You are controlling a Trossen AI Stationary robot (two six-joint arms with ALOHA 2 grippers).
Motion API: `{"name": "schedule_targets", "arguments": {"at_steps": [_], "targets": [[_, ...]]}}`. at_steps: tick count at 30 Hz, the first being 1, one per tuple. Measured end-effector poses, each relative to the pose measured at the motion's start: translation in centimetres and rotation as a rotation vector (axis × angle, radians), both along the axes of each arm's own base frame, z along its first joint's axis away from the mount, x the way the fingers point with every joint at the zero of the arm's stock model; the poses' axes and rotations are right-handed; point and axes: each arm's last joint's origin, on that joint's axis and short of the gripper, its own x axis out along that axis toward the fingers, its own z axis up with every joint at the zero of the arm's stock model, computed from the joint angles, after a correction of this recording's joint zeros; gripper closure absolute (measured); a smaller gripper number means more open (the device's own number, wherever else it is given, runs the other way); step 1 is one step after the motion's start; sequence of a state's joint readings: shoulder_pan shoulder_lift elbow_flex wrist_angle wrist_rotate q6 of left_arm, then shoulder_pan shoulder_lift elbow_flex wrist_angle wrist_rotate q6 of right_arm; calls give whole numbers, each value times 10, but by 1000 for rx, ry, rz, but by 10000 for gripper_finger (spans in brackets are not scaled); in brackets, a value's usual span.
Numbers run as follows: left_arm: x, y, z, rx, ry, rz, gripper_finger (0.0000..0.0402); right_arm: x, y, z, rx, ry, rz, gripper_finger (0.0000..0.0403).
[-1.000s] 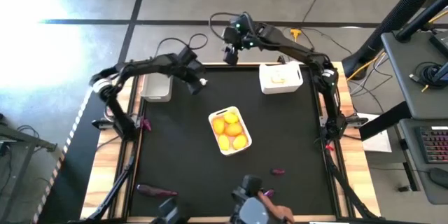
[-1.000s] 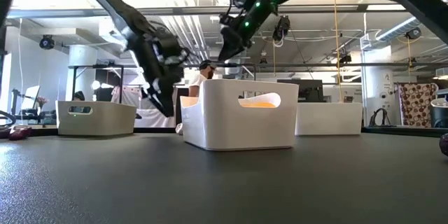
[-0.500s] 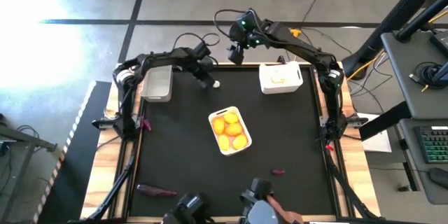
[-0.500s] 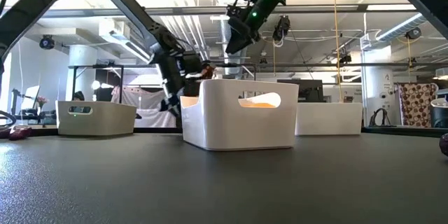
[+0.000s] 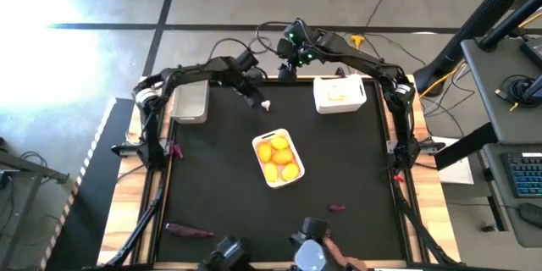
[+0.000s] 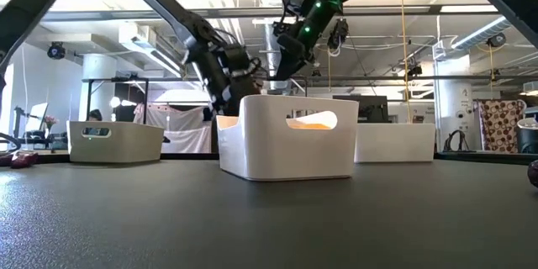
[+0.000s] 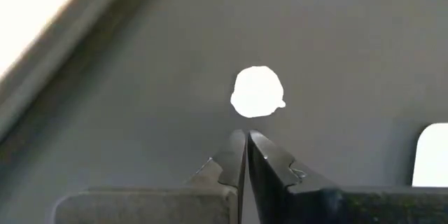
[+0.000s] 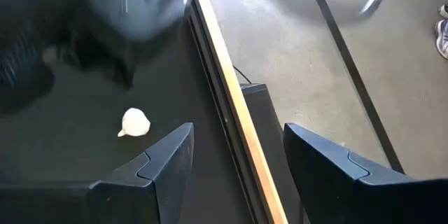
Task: Sort produce into baskets
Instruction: Put the garlic into the top white bin
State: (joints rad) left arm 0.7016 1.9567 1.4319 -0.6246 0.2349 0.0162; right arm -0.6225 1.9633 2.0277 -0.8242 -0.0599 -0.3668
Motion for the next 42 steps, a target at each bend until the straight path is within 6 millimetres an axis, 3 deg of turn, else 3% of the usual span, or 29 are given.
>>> {"name": "schedule_targets", "arguments": {"at_steps": [4, 9, 15, 20, 27, 36, 42], "targets": [[-16, 2, 28, 71, -26, 46, 400, 1, -1, -12, 13, 2, -9, 188], [-34, 1, 65, 150, -98, 83, 400, 11, -5, -32, 48, -127, -68, 188], [-46, -7, 93, 207, -152, 103, 400, 28, 4, -63, 108, -210, -96, 173], [-50, -11, 101, 221, -167, 113, 400, 45, 12, -93, 157, -159, -91, 121], [-61, -15, 108, 270, -98, 130, 400, 55, 7, -120, 179, -108, -82, 66], [-95, -22, 139, 376, -62, 203, 400, 61, 17, -151, 212, -6, 201, 71], [-106, -22, 148, 388, -75, 237, 400, 66, 19, -169, 213, 20, 196, 95]]}}
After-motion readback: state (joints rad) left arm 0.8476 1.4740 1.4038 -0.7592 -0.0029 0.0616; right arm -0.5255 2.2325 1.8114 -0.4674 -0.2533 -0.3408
